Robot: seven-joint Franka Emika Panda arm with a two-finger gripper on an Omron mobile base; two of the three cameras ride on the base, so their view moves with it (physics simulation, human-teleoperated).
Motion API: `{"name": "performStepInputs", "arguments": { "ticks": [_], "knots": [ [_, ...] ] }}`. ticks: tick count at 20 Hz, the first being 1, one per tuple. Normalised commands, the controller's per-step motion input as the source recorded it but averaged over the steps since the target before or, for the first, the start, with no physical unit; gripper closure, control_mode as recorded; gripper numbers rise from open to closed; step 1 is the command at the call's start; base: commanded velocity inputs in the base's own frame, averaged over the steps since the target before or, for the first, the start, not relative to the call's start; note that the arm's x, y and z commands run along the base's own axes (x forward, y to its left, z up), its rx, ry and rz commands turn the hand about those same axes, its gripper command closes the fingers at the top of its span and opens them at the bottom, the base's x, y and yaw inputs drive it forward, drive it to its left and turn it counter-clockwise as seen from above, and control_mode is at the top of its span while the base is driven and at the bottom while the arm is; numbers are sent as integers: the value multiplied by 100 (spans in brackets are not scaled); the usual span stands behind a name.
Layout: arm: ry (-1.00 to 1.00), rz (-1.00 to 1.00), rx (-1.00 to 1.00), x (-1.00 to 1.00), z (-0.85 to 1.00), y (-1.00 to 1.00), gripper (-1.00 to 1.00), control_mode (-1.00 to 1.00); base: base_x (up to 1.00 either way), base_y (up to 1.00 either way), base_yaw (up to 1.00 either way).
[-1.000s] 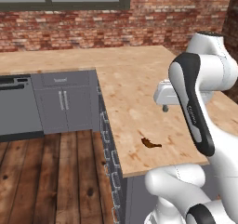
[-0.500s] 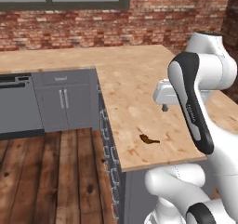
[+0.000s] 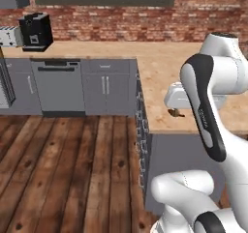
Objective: Open the fridge, remove the orange, corn, and chicken drumstick, and place them on any counter.
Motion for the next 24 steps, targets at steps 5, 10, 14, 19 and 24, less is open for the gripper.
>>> {"name": "performStepInputs", "arguments": {
  "ticks": [5,10,14,19,24],
  "knots": [
    [0,0,0,0,0,0,-100,100,-21,75,94],
    [0,0,0,0,0,0,-100,100,-9,55,99],
    [0,0,0,0,0,0,-100,100,14,40,93],
    [0,0,0,0,0,0,-100,100,84,16,61],
    [0,0,0,0,0,0,-100,100,100,-8,10]
  ]
}}
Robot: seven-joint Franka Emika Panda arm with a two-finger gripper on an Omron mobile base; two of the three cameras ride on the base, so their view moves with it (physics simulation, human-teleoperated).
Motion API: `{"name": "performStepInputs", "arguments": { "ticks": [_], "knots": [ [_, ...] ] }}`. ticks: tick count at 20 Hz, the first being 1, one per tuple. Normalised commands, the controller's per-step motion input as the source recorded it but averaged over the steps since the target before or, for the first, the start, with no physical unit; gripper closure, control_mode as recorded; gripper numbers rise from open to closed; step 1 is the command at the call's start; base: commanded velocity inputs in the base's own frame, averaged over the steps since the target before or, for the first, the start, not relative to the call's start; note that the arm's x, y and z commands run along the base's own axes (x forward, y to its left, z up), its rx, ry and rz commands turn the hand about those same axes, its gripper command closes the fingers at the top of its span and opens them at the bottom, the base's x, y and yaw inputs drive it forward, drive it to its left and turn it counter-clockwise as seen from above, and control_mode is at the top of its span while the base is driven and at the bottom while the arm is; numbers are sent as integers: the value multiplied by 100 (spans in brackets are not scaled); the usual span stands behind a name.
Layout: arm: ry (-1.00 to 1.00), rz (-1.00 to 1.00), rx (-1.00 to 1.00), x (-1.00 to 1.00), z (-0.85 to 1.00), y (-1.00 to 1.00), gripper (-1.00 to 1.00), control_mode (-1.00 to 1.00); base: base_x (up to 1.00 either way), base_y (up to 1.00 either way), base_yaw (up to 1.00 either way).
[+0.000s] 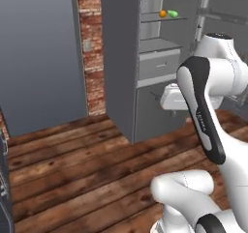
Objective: Open the fridge, remove the orange, corn, and chicken drumstick, and place them on any counter.
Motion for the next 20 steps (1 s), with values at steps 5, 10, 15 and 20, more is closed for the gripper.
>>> {"name": "performStepInputs", "arguments": {
  "ticks": [5,10,15,20],
  "knots": [
    [0,0,0,0,0,0,-100,100,100,-63,7],
    [0,0,0,0,0,0,-100,100,100,-71,4],
    [0,0,0,0,0,0,-100,100,100,-66,5],
    [0,0,0,0,0,0,-100,100,100,-58,15]
  ]
}}
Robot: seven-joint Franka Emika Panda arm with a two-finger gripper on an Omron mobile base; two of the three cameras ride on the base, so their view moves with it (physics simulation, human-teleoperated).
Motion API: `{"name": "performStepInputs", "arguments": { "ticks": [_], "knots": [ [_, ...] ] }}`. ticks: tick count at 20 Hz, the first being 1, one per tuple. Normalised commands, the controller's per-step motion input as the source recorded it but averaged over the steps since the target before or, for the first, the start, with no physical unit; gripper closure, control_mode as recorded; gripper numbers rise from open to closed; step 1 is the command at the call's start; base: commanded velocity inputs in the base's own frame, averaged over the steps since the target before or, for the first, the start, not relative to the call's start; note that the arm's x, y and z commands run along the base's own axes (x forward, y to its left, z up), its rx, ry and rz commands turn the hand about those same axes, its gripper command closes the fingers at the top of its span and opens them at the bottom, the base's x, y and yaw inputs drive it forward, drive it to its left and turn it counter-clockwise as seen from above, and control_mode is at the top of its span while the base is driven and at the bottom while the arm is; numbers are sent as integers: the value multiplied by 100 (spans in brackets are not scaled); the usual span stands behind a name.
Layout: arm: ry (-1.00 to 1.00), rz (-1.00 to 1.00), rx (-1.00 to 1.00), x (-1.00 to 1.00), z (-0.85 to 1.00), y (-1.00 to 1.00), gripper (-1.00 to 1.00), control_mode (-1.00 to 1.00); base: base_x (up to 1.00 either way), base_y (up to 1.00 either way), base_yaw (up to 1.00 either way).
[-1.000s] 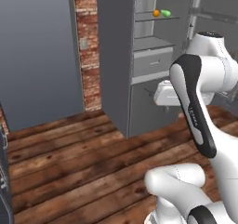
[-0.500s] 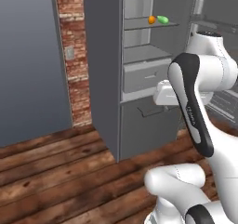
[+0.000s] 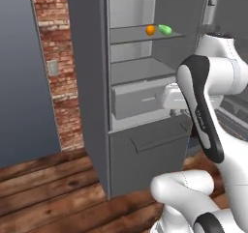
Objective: Open the fridge, remove the orange, corn, and chicken drumstick, and place them on any counter.
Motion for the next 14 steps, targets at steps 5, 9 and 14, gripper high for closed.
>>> {"name": "performStepInputs", "arguments": {
  "ticks": [5,9,14],
  "knots": [
    [0,0,0,0,0,0,-100,100,99,-49,29],
    [0,0,0,0,0,0,-100,100,77,-62,23],
    [0,0,0,0,0,0,-100,100,22,-51,9]
  ]
}}
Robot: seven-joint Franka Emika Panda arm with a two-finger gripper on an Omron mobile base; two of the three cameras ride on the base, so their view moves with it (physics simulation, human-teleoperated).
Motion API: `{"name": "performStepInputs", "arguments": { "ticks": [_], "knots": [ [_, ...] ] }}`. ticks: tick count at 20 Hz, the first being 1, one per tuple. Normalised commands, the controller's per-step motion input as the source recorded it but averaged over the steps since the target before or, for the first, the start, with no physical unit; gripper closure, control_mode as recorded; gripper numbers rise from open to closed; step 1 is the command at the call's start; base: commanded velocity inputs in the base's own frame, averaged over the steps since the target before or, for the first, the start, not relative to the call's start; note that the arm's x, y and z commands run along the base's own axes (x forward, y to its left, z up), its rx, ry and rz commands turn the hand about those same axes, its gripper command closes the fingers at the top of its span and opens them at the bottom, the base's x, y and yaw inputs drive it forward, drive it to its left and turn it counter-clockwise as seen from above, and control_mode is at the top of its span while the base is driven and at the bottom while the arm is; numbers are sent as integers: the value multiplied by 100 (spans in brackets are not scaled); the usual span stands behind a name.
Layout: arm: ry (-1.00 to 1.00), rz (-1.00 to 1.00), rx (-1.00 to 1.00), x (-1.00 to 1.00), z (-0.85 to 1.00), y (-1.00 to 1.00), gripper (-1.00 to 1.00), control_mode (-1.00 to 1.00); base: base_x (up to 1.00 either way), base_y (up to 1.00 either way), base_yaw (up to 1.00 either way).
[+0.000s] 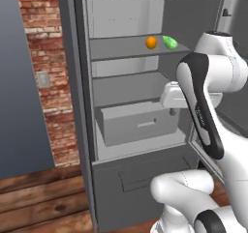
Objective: Open the fridge, remove the orange, corn, and chicken drumstick, and place them on any counter.
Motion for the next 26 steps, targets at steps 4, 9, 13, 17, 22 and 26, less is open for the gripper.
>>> {"name": "performStepInputs", "arguments": {
  "ticks": [4,9,13,17,22,26],
  "knots": [
    [0,0,0,0,0,0,-100,100,41,8,0],
    [0,0,0,0,0,0,-100,100,64,23,0],
    [0,0,0,0,0,0,-100,100,71,0,0],
    [0,0,0,0,0,0,-100,100,53,0,0],
    [0,0,0,0,0,0,-100,100,43,0,0],
    [0,0,0,0,0,0,-100,100,7,0,0]
  ]
}}
